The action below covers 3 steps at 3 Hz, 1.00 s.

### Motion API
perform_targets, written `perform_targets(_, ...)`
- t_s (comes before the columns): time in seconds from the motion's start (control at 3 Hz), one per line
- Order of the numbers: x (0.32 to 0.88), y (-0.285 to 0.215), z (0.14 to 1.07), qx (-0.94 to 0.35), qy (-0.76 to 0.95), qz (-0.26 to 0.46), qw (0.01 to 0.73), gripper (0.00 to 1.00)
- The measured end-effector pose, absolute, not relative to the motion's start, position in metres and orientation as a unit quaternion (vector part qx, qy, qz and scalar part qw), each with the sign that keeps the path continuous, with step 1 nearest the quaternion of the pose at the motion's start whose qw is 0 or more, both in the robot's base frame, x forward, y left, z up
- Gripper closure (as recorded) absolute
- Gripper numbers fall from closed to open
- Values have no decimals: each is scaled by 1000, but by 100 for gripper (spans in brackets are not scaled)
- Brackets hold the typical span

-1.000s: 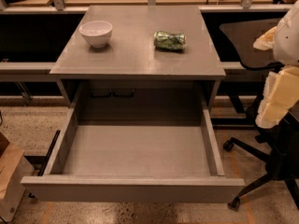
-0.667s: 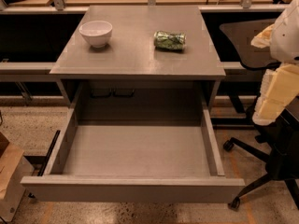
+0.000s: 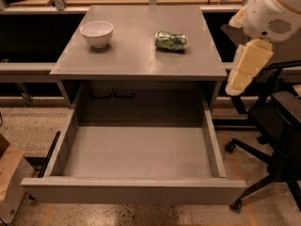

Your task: Place green can into top drawer

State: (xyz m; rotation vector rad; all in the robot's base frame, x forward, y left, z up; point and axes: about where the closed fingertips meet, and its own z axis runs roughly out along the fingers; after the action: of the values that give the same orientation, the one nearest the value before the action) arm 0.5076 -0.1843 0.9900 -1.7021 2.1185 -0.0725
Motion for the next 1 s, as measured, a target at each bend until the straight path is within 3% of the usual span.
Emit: perform_targets(1.0, 700, -145, 990, -605, 749, -25, 268, 0)
